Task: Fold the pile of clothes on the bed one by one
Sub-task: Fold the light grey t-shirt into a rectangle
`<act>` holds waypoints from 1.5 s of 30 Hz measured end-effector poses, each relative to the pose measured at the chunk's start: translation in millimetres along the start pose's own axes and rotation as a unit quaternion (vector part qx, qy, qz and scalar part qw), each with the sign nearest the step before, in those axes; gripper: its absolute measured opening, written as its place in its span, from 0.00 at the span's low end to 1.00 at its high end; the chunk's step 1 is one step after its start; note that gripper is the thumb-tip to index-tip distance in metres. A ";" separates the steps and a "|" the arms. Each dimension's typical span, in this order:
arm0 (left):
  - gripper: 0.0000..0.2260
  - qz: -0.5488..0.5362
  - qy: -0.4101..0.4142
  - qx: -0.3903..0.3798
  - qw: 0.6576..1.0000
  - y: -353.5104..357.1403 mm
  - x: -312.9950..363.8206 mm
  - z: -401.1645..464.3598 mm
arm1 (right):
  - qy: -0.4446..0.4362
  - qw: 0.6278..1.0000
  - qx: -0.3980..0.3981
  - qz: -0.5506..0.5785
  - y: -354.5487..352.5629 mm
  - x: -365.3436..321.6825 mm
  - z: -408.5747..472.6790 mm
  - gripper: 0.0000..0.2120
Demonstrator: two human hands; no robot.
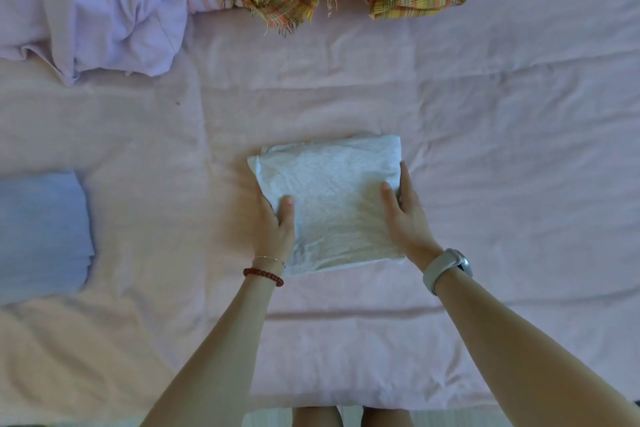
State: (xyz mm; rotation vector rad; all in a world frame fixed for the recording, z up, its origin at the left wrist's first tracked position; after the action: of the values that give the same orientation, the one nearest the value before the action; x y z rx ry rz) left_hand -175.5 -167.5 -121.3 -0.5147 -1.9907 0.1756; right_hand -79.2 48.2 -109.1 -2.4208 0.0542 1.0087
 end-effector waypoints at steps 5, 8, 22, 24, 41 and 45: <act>0.28 -0.015 -0.004 0.000 1.000 2.5 2.4 7.3 | -0.012 0.998 -0.047 -0.026 7.6 -8.2 2.1 0.28; 0.25 -0.023 0.011 0.042 0.999 -8.2 9.7 2.5 | -0.017 0.998 -0.063 -0.014 8.8 -11.9 -5.3 0.31; 0.19 -0.056 0.038 0.218 0.974 -200.6 25.9 -121.7 | -0.094 0.989 -0.111 0.021 93.1 -110.9 -133.8 0.29; 0.15 -0.066 0.020 0.233 0.970 -246.6 15.2 -123.4 | -0.101 0.987 -0.123 0.016 129.4 -133.3 -153.7 0.32; 0.24 0.118 -0.053 0.148 0.981 -484.8 -52.6 43.4 | -0.080 0.978 -0.046 -0.189 394.5 -254.5 -137.2 0.29; 0.26 0.321 0.085 0.232 0.914 -480.8 -22.1 34.2 | -0.174 0.928 0.046 -0.328 399.3 -273.9 -139.7 0.31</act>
State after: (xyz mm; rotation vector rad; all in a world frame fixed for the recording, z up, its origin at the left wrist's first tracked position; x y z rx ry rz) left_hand -331.5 -605.2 8.6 -0.8198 -1.4757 0.9538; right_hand -276.3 -406.7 -18.6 -1.9125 -0.7601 1.0472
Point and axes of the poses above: each hand's wrist, its own z-axis towards the middle knuckle, its own y-axis out of the palm, x = y × z, the point moved 9 cm from there along z, towards the middle knuckle, and after that the axes turned 6 degrees about -z, right-handed, at the moved point
